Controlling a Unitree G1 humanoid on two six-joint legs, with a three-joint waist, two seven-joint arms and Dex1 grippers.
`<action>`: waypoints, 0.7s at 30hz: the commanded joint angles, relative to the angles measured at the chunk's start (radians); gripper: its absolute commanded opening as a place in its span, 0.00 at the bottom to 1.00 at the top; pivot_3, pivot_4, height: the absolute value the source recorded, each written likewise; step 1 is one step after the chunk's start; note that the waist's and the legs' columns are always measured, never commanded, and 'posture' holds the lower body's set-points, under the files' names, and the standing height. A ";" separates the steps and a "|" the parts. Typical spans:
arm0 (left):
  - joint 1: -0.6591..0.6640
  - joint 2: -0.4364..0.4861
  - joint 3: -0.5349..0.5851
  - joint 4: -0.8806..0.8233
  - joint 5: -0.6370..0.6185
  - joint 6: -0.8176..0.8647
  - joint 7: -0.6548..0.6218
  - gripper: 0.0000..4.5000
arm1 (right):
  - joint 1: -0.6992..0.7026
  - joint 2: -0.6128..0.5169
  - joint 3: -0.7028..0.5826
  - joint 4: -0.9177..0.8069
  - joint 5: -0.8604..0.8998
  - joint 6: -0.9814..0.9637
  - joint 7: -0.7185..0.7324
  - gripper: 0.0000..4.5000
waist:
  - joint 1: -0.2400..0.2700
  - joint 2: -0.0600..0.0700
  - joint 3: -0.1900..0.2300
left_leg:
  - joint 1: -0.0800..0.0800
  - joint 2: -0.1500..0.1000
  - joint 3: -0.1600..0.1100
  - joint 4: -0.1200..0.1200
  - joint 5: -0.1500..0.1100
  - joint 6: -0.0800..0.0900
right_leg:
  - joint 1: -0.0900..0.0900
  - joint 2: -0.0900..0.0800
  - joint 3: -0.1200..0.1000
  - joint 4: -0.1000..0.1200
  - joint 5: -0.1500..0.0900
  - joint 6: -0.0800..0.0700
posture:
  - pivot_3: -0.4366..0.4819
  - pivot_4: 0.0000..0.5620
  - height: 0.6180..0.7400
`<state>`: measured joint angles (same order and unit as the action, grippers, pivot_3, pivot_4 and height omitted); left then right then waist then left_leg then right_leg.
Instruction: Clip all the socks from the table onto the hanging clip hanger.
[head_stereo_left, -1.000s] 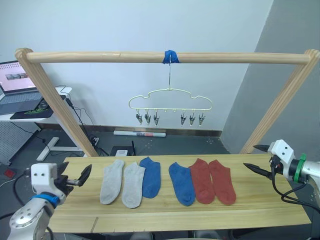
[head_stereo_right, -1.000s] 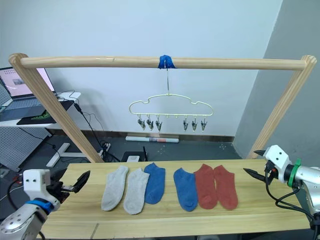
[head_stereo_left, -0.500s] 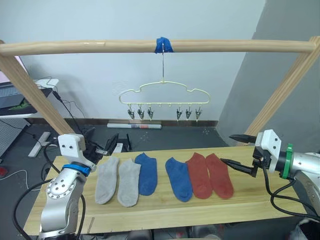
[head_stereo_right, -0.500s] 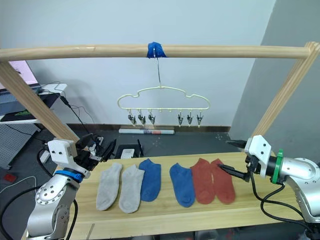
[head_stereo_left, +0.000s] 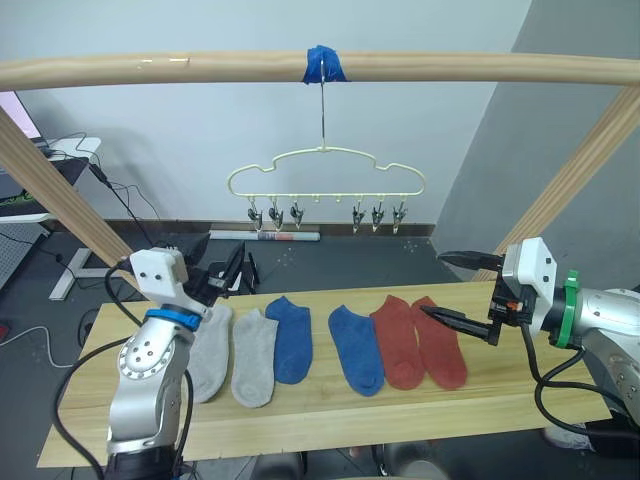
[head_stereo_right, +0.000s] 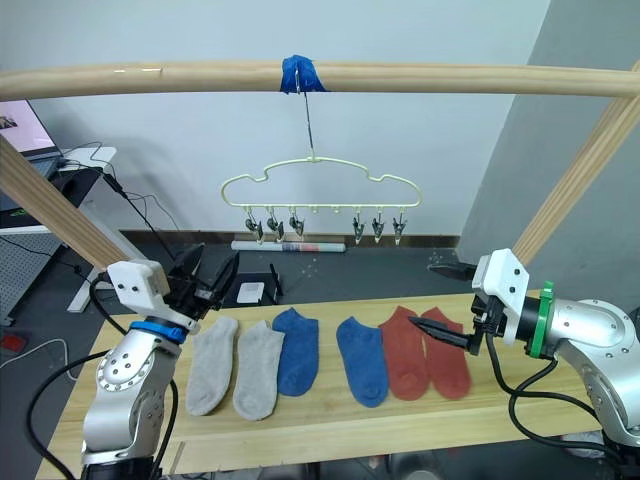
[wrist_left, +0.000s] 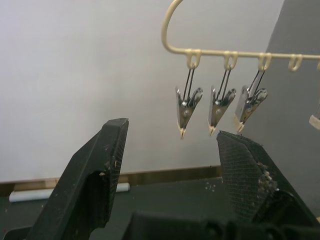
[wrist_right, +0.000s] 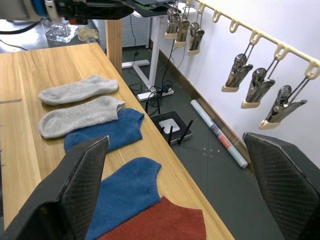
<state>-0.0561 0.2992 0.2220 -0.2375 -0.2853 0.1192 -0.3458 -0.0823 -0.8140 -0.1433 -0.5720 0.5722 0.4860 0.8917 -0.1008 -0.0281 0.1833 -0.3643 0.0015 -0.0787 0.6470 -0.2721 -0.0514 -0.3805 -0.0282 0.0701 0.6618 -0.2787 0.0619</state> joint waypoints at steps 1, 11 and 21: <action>-0.047 -0.017 -0.021 0.025 0.022 -0.045 0.015 0.69 | -0.030 -0.001 -0.019 -0.073 0.047 0.032 -0.024 1.00 | -0.005 0.000 0.005 | 0.000 0.000 0.000 0.000 0.000 0.000 | 0.000 0.000 0.000 0.000 0.000 0.000 | 0.17 0.37 0.79; -0.133 -0.043 -0.019 0.133 0.036 -0.102 0.044 0.69 | -0.076 -0.009 -0.027 -0.152 0.126 0.122 -0.086 1.00 | -0.042 -0.003 0.024 | -0.005 0.000 0.000 0.000 0.000 0.000 | -0.005 0.000 0.000 0.000 0.001 -0.001 | 0.11 0.39 0.79; -0.173 -0.071 -0.012 0.162 0.052 -0.133 0.099 0.69 | -0.158 -0.015 -0.023 -0.167 0.199 0.195 -0.125 1.00 | -0.070 -0.004 0.027 | -0.010 0.000 -0.001 0.000 0.000 0.000 | -0.008 0.000 -0.001 -0.001 0.001 -0.001 | 0.10 0.40 0.79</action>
<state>-0.2156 0.2297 0.2024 -0.0625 -0.2423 0.0128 -0.2606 -0.2217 -0.8208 -0.1435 -0.7078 0.7400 0.6770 0.7751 -0.1711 -0.0322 0.2106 -0.3738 0.0016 -0.0796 0.6469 -0.2722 -0.0513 -0.3889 -0.0283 0.0694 0.6611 -0.2777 0.0606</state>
